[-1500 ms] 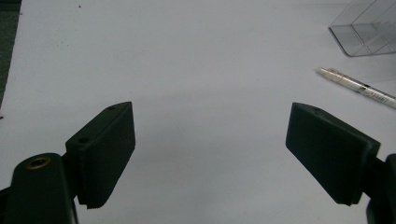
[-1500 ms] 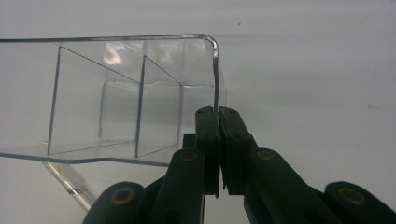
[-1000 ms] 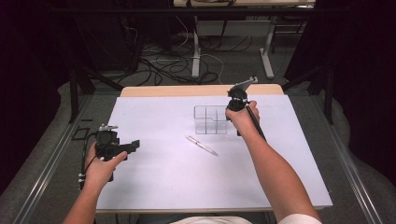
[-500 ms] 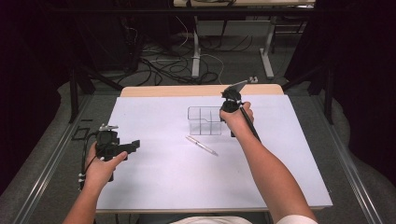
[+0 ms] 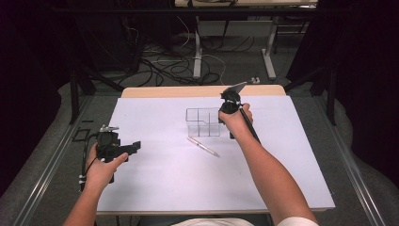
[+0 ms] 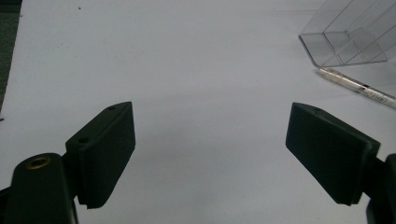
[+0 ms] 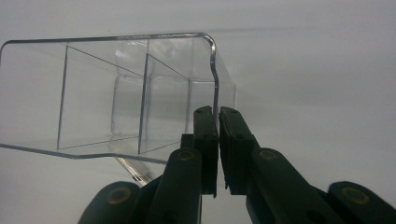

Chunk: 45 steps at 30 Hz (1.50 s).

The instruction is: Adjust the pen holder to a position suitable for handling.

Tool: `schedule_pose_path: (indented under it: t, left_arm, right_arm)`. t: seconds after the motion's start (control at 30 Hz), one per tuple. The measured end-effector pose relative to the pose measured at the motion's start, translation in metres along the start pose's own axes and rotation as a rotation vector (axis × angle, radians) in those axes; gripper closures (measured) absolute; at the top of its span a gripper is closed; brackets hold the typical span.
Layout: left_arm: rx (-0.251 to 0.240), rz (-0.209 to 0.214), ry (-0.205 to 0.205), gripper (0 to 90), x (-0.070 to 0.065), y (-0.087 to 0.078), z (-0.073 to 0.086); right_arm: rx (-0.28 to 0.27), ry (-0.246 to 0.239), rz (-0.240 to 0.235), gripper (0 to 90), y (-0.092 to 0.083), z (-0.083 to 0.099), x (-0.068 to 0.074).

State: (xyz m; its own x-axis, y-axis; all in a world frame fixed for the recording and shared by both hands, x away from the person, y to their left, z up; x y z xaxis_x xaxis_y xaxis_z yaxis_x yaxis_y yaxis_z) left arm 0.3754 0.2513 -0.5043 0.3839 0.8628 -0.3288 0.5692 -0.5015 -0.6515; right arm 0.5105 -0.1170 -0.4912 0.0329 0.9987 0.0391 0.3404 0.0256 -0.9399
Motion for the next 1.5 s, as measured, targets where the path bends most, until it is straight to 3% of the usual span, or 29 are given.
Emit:
schedule_pose_path:
  t: [0.13,0.3,0.43,0.67,0.87,0.9,1.07,1.1,1.13,1.2,1.23,1.27,1.43,1.5]
  left_arm:
    - [0.0,-0.001,0.001,15.8,0.0,0.0,0.0]
    - [0.004,-0.002,0.005,15.8,0.0,0.0,0.001]
    - [0.004,-0.002,0.008,15.8,0.0,0.0,0.001]
    - [0.009,-0.001,0.008,15.8,0.0,0.0,0.001]
    - [0.011,-0.001,0.011,15.8,0.001,0.0,0.001]
    - [0.011,-0.001,0.011,15.8,0.001,0.0,0.001]
    - [0.007,-0.003,0.012,15.8,0.001,0.001,0.001]
    - [0.007,-0.003,0.012,15.8,0.001,0.001,0.001]
    - [0.007,-0.003,0.012,15.8,0.001,0.001,0.001]
    - [0.009,-0.004,0.015,15.8,0.0,0.002,0.001]
    - [0.009,-0.004,0.015,15.8,0.0,0.002,0.001]
    - [0.009,-0.004,0.015,15.8,0.0,0.002,0.001]
    - [0.009,-0.004,0.015,15.8,0.0,0.002,0.001]
    - [0.027,0.011,0.037,15.7,0.001,0.009,0.003]
  right_arm:
    - [0.004,0.01,-0.039,81.3,0.001,0.0,0.001]
    - [-0.009,-0.032,-0.04,76.1,-0.002,0.001,-0.003]
    - [-0.042,-0.043,-0.058,72.8,-0.007,0.001,-0.005]
    - [-0.093,-0.103,-0.087,67.5,-0.017,0.004,-0.009]
    - [-0.12,-0.143,-0.082,64.9,-0.021,0.006,-0.01]
    - [-0.164,-0.193,-0.082,61.7,-0.026,0.008,-0.01]
    - [-0.192,-0.224,-0.085,58.3,-0.029,0.009,-0.01]
    - [-0.218,-0.262,-0.094,58.3,-0.032,0.011,-0.011]
    - [-0.218,-0.262,-0.094,53.7,-0.032,0.011,-0.011]
    - [-0.218,-0.262,-0.094,53.7,-0.032,0.011,-0.011]
    - [-0.264,-0.314,-0.102,53.7,-0.033,0.013,-0.012]
    - [-0.264,-0.314,-0.102,48.6,-0.033,0.013,-0.012]
    - [-0.264,-0.314,-0.102,48.6,-0.033,0.013,-0.012]
    - [-0.264,-0.314,-0.102,48.6,-0.033,0.013,-0.012]
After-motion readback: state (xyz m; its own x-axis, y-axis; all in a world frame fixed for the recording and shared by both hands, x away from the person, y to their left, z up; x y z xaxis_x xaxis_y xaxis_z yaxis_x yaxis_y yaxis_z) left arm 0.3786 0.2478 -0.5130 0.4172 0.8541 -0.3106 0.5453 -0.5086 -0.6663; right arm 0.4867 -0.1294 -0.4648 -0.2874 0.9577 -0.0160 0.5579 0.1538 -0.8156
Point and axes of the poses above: each handheld gripper's, and its own axes: y roughly forward along the jaws, z roughly out of its underside, x roughly to its left, the point moved 3 cm from there along y, roughly forward along the jaws, and after that the axes turned 13 degrees about z, right-handed, at the moved point
